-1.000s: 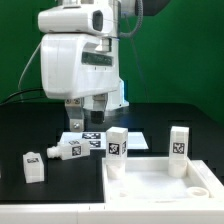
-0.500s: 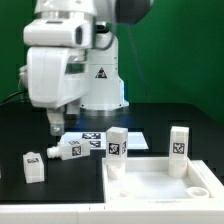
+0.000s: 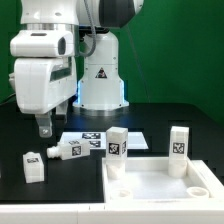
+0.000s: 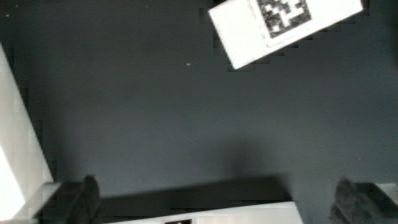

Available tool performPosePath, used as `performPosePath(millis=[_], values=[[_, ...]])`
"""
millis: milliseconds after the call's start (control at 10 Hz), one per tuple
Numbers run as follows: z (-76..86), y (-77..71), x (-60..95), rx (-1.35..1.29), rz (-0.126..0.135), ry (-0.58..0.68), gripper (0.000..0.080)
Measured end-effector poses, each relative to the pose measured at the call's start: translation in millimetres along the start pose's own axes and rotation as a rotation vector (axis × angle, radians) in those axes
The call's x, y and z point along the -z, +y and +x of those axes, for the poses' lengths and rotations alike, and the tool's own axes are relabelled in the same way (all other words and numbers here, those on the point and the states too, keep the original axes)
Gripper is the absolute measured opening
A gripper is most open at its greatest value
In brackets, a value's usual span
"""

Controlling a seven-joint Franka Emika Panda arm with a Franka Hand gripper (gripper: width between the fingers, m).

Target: Assemble square table

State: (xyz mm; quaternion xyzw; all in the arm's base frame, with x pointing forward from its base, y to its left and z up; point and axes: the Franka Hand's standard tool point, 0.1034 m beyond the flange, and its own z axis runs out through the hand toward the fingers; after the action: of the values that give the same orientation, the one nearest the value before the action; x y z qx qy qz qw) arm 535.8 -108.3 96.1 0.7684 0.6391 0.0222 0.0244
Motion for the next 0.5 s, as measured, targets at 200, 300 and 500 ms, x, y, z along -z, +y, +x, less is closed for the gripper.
performPosePath(millis=[200,300,500], values=[[13.3,-24.0,-15.9,-0.033,-0.001,-0.023,0.0649],[26.9,-50.2,-26.9,-0.073,0.03,-0.038,0.0649],[30.7,-70.6,-34.0,-0.072,0.034,-0.035,0.0649]])
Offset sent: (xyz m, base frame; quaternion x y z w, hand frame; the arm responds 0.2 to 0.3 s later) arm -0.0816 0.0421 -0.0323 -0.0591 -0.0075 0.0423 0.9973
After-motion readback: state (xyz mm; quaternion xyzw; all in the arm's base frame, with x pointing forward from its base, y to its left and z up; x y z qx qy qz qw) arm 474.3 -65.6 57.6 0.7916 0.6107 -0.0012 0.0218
